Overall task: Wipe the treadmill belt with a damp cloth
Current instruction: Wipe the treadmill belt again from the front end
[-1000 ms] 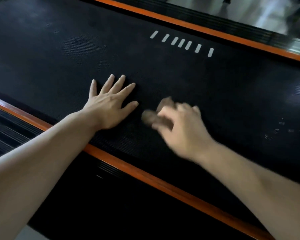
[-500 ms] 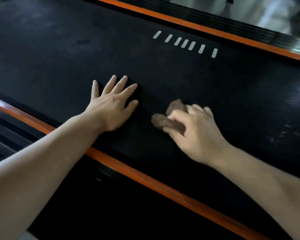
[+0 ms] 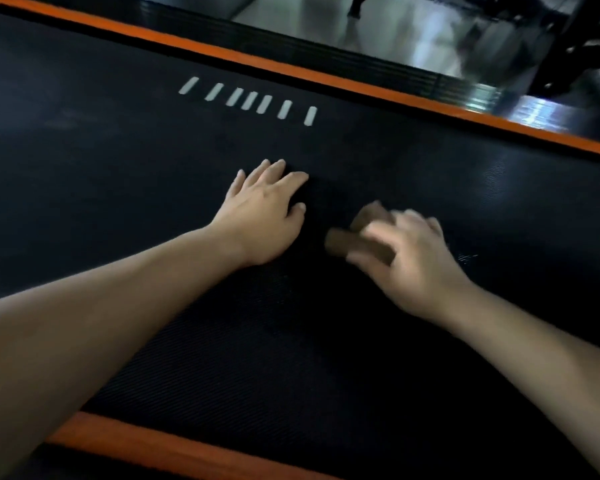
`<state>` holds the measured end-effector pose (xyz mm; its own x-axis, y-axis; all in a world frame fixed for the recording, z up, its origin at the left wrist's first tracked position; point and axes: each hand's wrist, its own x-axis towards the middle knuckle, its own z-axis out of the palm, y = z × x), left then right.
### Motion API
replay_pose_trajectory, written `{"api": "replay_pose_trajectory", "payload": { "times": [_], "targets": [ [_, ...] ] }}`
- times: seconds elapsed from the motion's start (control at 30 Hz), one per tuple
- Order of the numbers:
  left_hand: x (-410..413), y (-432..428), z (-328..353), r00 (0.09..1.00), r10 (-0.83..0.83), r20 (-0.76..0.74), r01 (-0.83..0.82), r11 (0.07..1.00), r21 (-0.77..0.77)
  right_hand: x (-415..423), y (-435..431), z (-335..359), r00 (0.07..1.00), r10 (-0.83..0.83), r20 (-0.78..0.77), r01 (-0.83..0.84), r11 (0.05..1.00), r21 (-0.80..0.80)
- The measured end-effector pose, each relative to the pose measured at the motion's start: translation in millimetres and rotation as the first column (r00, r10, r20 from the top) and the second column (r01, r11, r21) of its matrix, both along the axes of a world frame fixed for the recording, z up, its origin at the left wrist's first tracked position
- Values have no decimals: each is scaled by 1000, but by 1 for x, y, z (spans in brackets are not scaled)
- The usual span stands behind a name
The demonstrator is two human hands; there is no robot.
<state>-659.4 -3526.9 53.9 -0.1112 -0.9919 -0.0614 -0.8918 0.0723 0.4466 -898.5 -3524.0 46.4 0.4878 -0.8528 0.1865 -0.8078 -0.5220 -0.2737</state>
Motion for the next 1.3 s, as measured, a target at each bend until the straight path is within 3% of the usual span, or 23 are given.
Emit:
{"api": "replay_pose_trajectory", "payload": {
  "times": [0.07,0.13,0.2,0.4,0.47,0.57,0.63,0.7,0.8,0.87,1.0,1.07,1.2,1.23,1.3],
  "targets": [
    [-22,-12,-3,998,51,45,-54,996,72,-14,-66,-3,979,-203,9,203,974,-103],
    [-44,-17,-7,989,84,124,-96,991,95,-29,-130,1,903,-427,49,429,902,-44],
    [-60,-21,-11,981,102,164,-116,990,81,-35,-160,3,852,-517,79,518,855,16],
    [-97,-38,-11,985,46,168,-56,997,55,-48,-122,2,980,-178,89,175,984,40],
    [-109,-40,-14,982,44,182,-52,998,42,-55,-158,6,963,-266,51,267,963,-24],
    [-116,-36,-23,974,60,218,-58,998,-17,-62,-221,9,851,-514,111,520,854,-33],
    [-117,-37,-26,972,70,225,-61,997,-47,-61,-243,5,796,-588,148,597,802,-28],
    [-117,-37,-27,973,71,222,-62,997,-47,-59,-239,0,794,-589,151,597,802,-9],
    [-118,-38,-25,971,70,229,-61,997,-46,-63,-216,-2,885,-445,137,449,893,2],
    [-117,-39,-25,969,83,233,-72,996,-51,-68,-222,2,888,-451,95,457,888,-59],
    [-119,-38,-26,968,85,236,-75,996,-52,-80,-241,8,701,-694,164,708,705,-44],
    [-119,-38,-27,968,87,237,-76,995,-57,-75,-227,5,751,-643,150,654,756,-31],
    [-119,-39,-26,967,95,236,-85,995,-51,-72,-163,-5,945,-301,130,306,952,-22],
    [-120,-40,-26,967,93,237,-83,995,-52,-80,-158,-4,957,-276,92,282,957,-65],
    [-119,-39,-27,966,92,242,-82,995,-53,-95,-170,0,916,-394,78,400,912,-87]
  ]
}}
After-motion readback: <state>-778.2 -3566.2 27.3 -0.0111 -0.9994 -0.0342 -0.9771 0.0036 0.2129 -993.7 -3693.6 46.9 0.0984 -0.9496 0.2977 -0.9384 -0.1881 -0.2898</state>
